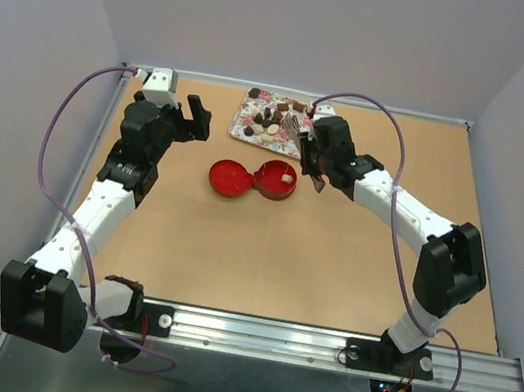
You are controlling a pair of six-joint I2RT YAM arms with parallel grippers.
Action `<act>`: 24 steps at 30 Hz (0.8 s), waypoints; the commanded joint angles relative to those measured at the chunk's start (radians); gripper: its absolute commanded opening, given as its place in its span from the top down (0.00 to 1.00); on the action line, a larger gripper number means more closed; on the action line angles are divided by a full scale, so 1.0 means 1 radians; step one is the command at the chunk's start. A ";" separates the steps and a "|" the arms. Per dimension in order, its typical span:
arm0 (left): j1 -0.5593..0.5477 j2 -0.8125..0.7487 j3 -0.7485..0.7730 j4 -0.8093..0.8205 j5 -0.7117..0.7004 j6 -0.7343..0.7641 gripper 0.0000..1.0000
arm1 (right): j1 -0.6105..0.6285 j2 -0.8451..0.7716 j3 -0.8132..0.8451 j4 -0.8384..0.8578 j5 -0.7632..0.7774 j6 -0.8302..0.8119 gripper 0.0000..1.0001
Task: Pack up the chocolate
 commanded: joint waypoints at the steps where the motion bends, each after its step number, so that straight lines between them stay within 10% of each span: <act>1: -0.006 -0.028 0.039 0.039 0.016 -0.005 0.01 | -0.005 -0.088 -0.058 0.031 -0.074 -0.004 0.69; 24: -0.006 -0.006 0.063 0.021 0.010 -0.005 0.01 | -0.002 -0.380 -0.316 -0.112 -0.290 0.011 0.68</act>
